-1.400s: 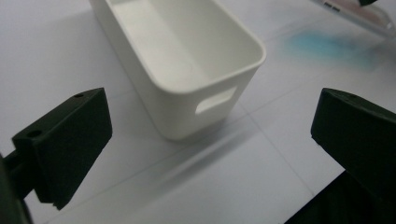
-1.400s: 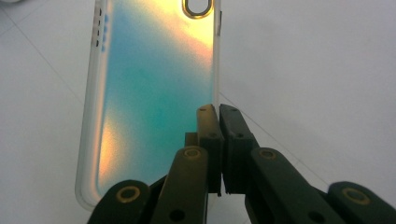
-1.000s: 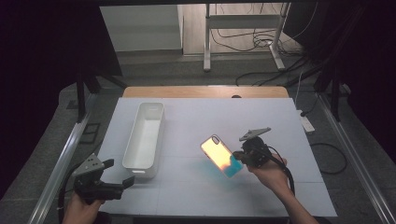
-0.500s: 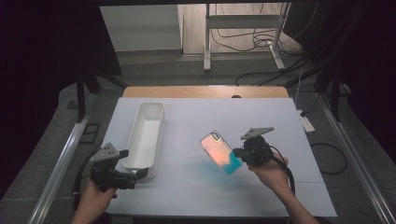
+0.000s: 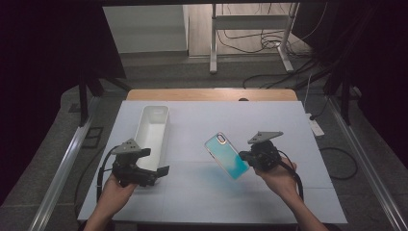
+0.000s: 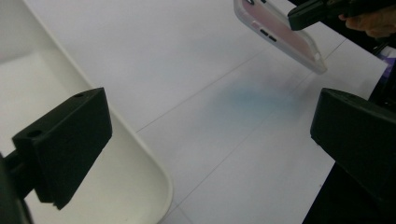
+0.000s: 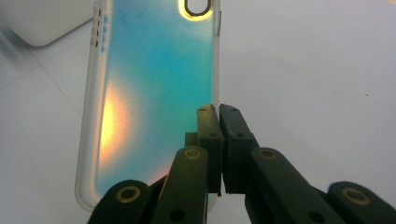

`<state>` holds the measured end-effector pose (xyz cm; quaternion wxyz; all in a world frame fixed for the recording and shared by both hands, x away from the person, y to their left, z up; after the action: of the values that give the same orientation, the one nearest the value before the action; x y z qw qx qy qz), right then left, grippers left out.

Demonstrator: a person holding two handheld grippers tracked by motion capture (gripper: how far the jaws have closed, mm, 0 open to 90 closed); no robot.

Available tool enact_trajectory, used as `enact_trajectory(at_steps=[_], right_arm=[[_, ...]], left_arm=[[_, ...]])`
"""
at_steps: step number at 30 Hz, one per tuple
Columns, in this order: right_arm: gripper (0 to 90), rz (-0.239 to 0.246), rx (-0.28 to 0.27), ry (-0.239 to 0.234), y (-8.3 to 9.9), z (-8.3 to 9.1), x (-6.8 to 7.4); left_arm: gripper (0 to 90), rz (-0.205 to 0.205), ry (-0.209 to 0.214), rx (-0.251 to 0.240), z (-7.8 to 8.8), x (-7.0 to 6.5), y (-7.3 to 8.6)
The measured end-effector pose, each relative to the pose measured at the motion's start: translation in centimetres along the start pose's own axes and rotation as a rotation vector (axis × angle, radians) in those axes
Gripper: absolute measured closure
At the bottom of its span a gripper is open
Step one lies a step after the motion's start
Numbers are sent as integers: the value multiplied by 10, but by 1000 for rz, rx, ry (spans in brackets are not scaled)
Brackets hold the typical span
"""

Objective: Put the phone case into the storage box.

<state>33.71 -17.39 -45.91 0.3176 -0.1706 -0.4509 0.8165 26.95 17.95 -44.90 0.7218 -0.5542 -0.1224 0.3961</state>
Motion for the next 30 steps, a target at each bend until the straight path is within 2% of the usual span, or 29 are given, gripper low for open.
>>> enact_trajectory(at_steps=[3,6,16,18,20,30], right_arm=[[879,-1,-3,2,-1,0,1],[879,7,-10,2,-2,1,2],[879,11,-37,3,-5,4,6],[879,11,-41,2,-5,4,6],[879,11,-46,0,-6,5,8],[879,28,-61,-8,-9,3,15]], left_arm=[[0,29,22,-9,-7,-1,-4],[0,38,39,-16,-15,-2,-9],[0,33,68,1,-39,-10,-16],[0,38,72,3,-43,-10,-16],[0,60,78,7,-48,-11,-17],[0,77,115,8,-61,-14,-18]])
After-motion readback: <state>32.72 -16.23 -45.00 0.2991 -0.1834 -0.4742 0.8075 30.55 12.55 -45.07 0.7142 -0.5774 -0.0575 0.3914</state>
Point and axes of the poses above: each handheld gripper's, and its own axes: z roughly backward along the jaws, y roughly out of its underside, x roughly to its left, the point moved 3 cm from there along -z, roughly forward along the jaws, and after that the axes turned 14 degrees about -x, right-handed, at the moved point
